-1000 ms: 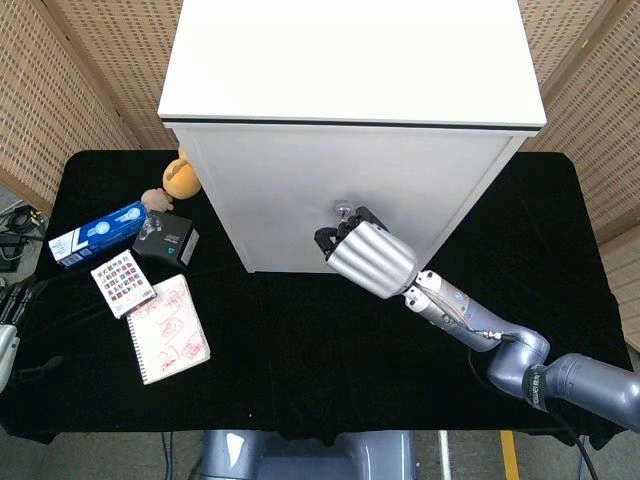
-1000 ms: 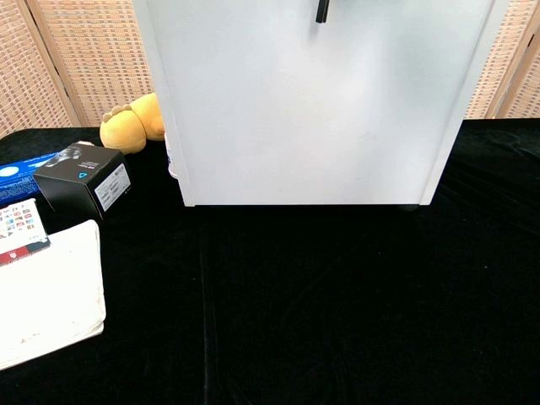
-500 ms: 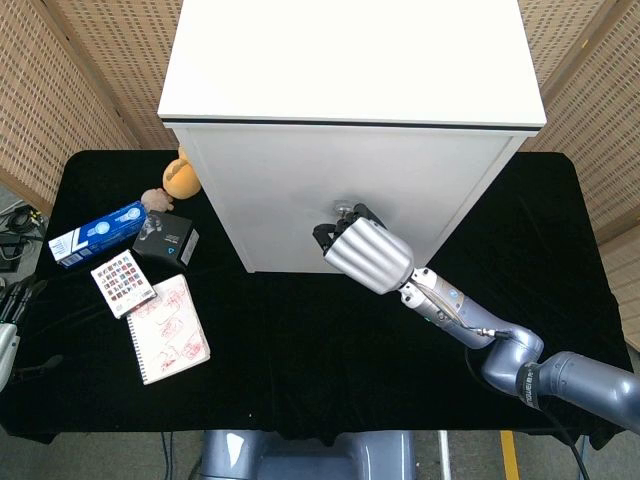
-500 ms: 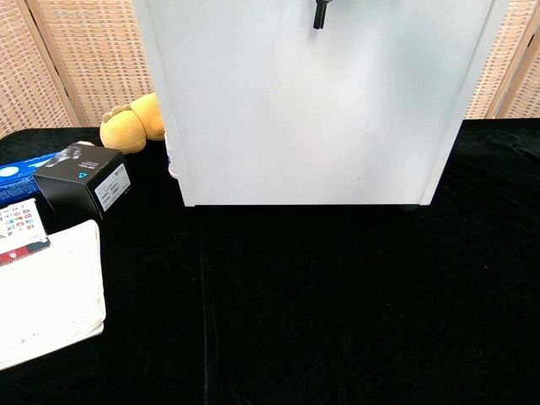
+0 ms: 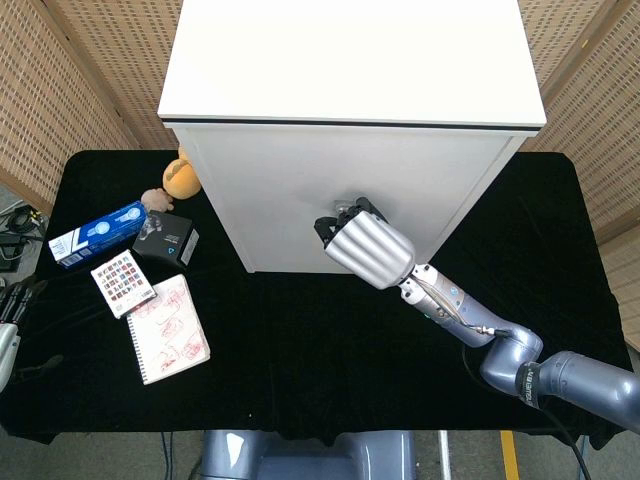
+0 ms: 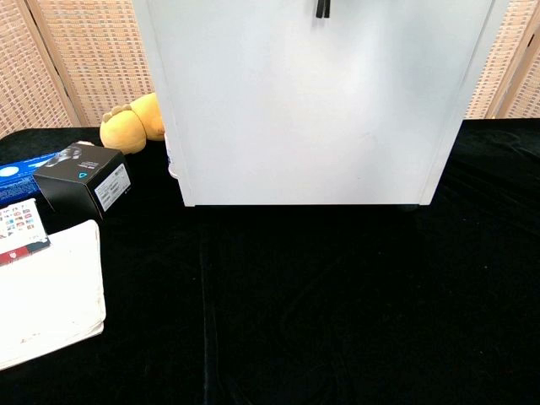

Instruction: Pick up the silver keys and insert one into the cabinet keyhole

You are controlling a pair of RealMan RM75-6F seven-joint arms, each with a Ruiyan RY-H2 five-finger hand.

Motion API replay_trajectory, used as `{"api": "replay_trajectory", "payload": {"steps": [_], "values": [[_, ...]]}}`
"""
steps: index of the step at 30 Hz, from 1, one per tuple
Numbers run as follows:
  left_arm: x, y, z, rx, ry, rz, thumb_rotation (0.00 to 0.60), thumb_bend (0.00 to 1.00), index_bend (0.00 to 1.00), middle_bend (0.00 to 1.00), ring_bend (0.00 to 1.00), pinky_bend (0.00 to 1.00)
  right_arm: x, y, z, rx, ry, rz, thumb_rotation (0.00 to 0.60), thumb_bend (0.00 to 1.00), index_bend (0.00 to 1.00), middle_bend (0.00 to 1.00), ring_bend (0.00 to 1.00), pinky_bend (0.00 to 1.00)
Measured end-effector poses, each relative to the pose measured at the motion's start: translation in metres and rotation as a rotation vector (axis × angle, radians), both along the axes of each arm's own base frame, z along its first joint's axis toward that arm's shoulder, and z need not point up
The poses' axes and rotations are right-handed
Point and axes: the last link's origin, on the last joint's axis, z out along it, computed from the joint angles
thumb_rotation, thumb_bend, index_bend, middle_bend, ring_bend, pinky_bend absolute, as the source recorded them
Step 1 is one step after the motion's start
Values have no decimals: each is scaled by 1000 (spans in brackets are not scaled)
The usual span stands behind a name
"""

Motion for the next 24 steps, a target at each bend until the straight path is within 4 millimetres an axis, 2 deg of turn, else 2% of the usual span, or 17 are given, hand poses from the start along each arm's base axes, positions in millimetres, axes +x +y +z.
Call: {"api": "replay_trajectory", "payload": {"steps": [7, 16, 24], "values": [[0, 0, 1, 1, -2, 0, 600, 0, 0, 0, 0, 0, 2, 1, 0, -16, 12, -5, 600, 412, 600, 997, 1000, 1000], [0, 0, 1, -2, -4, -1, 600, 0, 0, 0, 0, 0, 0, 5, 7, -39, -15, -4, 600, 408, 616, 998, 1000, 1000], [1, -1, 1, -4, -5, -7, 600, 0, 0, 0, 0, 0, -5, 19, 25, -48, -43, 40, 600, 406, 625, 999, 1000, 1000]]}}
